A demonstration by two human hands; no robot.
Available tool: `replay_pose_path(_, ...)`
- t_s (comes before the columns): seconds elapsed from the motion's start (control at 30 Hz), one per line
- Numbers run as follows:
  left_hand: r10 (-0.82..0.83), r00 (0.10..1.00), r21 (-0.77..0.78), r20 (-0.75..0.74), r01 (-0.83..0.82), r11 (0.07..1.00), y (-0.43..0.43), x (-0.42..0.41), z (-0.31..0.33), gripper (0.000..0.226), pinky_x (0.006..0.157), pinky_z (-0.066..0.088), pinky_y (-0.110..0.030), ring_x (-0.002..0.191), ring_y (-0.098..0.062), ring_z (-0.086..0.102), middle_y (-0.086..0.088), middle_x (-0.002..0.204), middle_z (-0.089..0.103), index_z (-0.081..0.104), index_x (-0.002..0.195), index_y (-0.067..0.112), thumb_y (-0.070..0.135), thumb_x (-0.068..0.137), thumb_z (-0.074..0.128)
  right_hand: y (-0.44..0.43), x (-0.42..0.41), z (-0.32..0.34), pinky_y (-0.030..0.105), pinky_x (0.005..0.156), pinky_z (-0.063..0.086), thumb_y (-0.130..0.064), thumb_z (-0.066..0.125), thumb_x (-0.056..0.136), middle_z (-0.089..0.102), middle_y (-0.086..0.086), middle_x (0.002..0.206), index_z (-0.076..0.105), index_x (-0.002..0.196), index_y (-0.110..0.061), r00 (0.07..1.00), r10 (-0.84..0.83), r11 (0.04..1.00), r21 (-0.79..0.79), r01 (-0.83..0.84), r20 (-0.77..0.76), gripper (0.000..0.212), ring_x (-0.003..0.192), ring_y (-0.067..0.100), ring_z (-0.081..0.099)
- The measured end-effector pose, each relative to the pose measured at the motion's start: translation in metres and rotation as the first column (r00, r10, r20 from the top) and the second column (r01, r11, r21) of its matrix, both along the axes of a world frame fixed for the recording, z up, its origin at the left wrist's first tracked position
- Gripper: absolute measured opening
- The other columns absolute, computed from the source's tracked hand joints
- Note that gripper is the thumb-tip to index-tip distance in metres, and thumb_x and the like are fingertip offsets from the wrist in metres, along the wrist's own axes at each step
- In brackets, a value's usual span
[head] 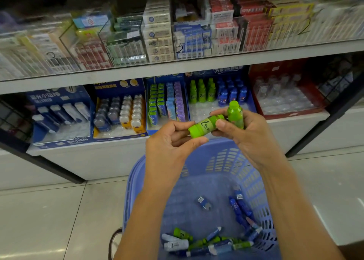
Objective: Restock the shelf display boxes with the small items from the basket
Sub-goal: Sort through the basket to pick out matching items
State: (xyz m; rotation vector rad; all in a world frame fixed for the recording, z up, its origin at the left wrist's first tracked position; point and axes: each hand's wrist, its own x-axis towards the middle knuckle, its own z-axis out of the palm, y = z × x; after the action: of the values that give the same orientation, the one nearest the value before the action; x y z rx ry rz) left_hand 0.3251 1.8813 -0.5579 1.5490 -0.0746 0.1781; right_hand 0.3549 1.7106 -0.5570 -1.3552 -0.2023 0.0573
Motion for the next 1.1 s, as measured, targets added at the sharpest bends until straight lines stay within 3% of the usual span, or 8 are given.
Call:
replay_pose_path(0.23,0.052,0.993,-0.119,-0.107,-0.065,0.991,-0.015,0.007,-0.018,0.035,0.065,0.055,-0.019,0.074,-0.014,0.072,0.002,0.083,0.076,0.067,0.092,0.019,0.018,0.061,0.081,-0.009,0.009,-0.005,0.029,0.081,0.058,-0.02,0.071,0.071,0.073,0.006,0.095,0.07,0.097,-0.013,1.0,0.016,0.994,-0.11,-0.016,0.004,0.027,0.089,0.022,0.071)
replay_pose_path(0.4,0.048,0.989,-0.144,-0.138,-0.068,0.987,-0.029,0.028,-0.03,0.026,0.066,0.056,-0.022,0.076,-0.018,0.073,0.001,0.084,0.076,0.064,0.095,0.016,0.004,0.075,0.076,-0.007,0.028,-0.008,0.016,0.076,0.054,-0.017,0.073,0.074,0.074,-0.002,0.097,0.07,0.102,-0.016,0.999,-0.037,0.994,-0.102,0.036,-0.015,0.028,0.091,0.01,0.07)
replay_pose_path(0.53,0.033,0.99,-0.013,-0.138,-0.035,0.999,-0.04,0.053,-0.04,0.026,0.076,0.056,-0.028,0.084,-0.014,0.071,0.004,0.092,0.075,0.063,0.107,0.017,0.011,0.083,0.071,-0.017,0.051,-0.013,0.019,0.072,0.055,-0.013,0.074,0.077,0.074,0.0,0.086,0.071,0.094,-0.017,0.996,-0.084,0.982,-0.172,0.078,-0.029,0.018,0.081,0.012,0.071)
replay_pose_path(0.67,0.019,0.989,0.262,-0.15,0.021,0.965,-0.052,0.078,-0.046,0.063,0.098,0.046,-0.026,0.122,-0.012,0.054,-0.002,0.135,0.056,0.034,0.144,0.011,0.021,0.09,0.064,-0.021,0.086,-0.017,0.017,0.071,0.053,-0.014,0.076,0.077,0.072,-0.007,0.076,0.071,0.085,-0.025,0.988,-0.147,0.911,-0.383,0.154,0.048,0.014,0.073,0.003,0.068)
replay_pose_path(0.73,0.012,0.993,0.481,-0.118,0.047,0.876,-0.055,0.083,-0.051,0.066,0.097,0.04,-0.021,0.128,-0.018,0.047,-0.004,0.141,0.048,0.03,0.147,0.011,0.025,0.091,0.062,-0.018,0.109,-0.021,0.012,0.067,0.049,-0.016,0.076,0.077,0.068,-0.006,0.074,0.069,0.086,-0.016,0.973,-0.203,0.834,-0.501,0.232,0.113,0.011,0.067,-0.001,0.062)
replay_pose_path(0.8,-0.043,0.997,0.734,-0.069,0.08,0.674,-0.055,0.083,-0.058,0.059,0.097,0.038,-0.025,0.13,-0.022,0.043,-0.007,0.143,0.045,0.035,0.145,0.011,0.026,0.093,0.058,-0.012,0.131,-0.025,0.009,0.055,0.038,-0.021,0.074,0.079,0.064,0.0,0.075,0.068,0.089,-0.006,0.964,-0.184,0.677,-0.687,0.264,0.19,0.02,0.068,0.005,0.058)
replay_pose_path(0.9,-0.147,0.985,0.89,-0.09,0.146,0.431,-0.05,0.079,-0.071,0.058,0.109,0.028,-0.026,0.137,-0.022,0.031,-0.008,0.15,0.034,0.031,0.145,0.007,0.025,0.095,0.053,0.002,0.156,-0.029,0.02,0.074,0.037,-0.025,0.071,0.082,0.066,0.014,0.108,0.065,0.11,-0.003,0.964,-0.056,0.459,-0.851,0.256,0.259,0.035,0.103,0.026,0.06)
replay_pose_path(1.1,-0.19,0.977,0.916,-0.094,0.16,0.369,-0.046,0.077,-0.085,0.066,0.118,0.014,-0.026,0.145,-0.02,0.014,-0.007,0.158,0.017,0.017,0.15,0.006,0.026,0.097,0.05,0.014,0.184,-0.025,0.016,0.07,0.03,-0.024,0.07,0.083,0.062,0.011,0.119,0.061,0.119,-0.007,0.961,0.193,0.366,-0.923,0.116,0.198,0.041,0.111,0.024,0.055)
